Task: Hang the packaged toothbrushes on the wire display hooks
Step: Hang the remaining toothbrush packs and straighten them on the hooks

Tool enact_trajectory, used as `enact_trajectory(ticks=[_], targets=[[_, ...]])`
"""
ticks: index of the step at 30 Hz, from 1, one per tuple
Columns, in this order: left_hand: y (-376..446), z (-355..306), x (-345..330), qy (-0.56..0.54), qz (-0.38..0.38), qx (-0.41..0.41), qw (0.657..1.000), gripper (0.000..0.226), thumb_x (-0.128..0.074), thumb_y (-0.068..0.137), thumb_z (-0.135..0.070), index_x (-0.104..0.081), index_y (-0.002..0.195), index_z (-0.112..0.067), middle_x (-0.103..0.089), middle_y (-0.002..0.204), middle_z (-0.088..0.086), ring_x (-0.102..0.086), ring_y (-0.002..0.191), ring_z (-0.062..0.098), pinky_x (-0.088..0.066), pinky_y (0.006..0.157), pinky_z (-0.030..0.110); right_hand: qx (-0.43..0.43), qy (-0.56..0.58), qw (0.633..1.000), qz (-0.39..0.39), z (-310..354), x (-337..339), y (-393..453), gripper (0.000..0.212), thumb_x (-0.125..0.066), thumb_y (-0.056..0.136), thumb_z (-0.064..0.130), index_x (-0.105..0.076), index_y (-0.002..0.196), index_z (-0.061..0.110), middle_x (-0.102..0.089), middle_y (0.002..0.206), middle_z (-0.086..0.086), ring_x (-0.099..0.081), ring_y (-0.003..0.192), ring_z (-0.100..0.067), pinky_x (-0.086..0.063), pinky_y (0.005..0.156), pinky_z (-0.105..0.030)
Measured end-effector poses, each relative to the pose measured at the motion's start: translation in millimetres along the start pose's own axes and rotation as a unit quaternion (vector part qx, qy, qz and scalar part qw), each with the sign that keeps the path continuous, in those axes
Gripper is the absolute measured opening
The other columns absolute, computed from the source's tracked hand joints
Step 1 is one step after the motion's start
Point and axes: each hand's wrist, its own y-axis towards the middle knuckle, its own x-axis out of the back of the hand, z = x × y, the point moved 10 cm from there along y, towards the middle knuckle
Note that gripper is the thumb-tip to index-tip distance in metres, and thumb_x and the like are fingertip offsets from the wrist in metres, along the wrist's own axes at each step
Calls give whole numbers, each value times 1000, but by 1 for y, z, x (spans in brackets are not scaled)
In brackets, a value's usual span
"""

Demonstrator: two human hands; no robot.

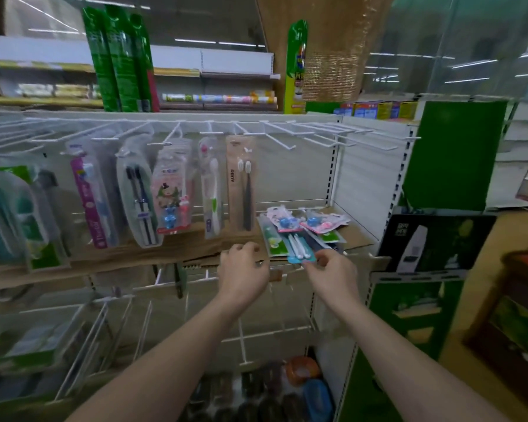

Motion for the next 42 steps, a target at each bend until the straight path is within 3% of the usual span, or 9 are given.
enact_trajectory(ticks=[4,8,11,16,18,22,28,37,42], targets=[[26,-35,-27,12,-2,-16,1000,48,-62,87,-38,-64,132,-23,-64,130,7,-55,121,30,-47,100,39,12,-10,1000,-11,-14,19,35,29,-68,92,32,-72,113,12,-73,105,-6,-65,97,-25,-50,79,-33],[47,-70,-53,25,6,-36,999,48,-59,94,-36,-57,140,-24,-59,136,8,-47,127,30,-43,104,39,18,-16,1000,-8,-30,28,73,20,-68,91,29,-70,101,11,-69,93,-5,-64,92,-28,-48,74,-34],[66,-83,-69,34,12,-43,998,45,-57,96,-38,-56,139,-23,-56,138,7,-43,129,29,-39,107,38,15,0,1000,-1,-41,29,101,27,-69,92,30,-70,112,12,-71,106,-7,-64,97,-25,-50,78,-33],[100,-94,-89,90,22,-37,995,45,-56,97,-39,-56,139,-23,-54,140,7,-44,131,31,-40,106,38,10,4,1000,25,-54,21,139,25,-66,94,26,-71,114,11,-72,111,-7,-62,93,-24,-35,69,-24],[108,-97,-95,126,19,-52,990,42,-52,99,-37,-56,138,-23,-55,140,9,-44,131,32,-41,105,40,-5,-9,999,40,-60,13,153,23,-65,95,29,-71,112,14,-72,109,-6,-58,86,-20,-36,67,-24],[129,-88,-105,139,8,-56,989,35,-50,100,-31,-60,130,-17,-59,130,13,-49,124,34,-45,99,41,-5,-48,998,48,-65,-3,179,27,-60,94,39,-70,111,20,-73,108,-7,-67,95,-29,-49,69,-30],[168,-69,-108,98,-12,21,995,32,-51,96,-31,-68,114,-11,-66,119,18,-60,110,36,-46,90,38,-13,-20,996,83,-63,-24,208,53,-60,89,57,-60,122,15,-69,118,-12,-63,109,-34,-49,80,-34],[190,-50,-129,168,38,139,975,80,-56,81,-77,-55,133,-16,-58,137,17,-52,127,37,-46,99,43,-48,15,995,86,-70,-39,228,67,-70,73,62,-57,123,21,-67,120,-7,-62,110,-32,-53,89,-39],[191,-53,-129,158,37,167,973,80,-70,71,-63,-53,134,-17,-55,138,16,-52,128,35,-45,101,41,-52,33,996,68,-79,-38,227,68,-71,77,60,-54,129,20,-64,120,-7,-61,109,-33,-53,87,-40]])
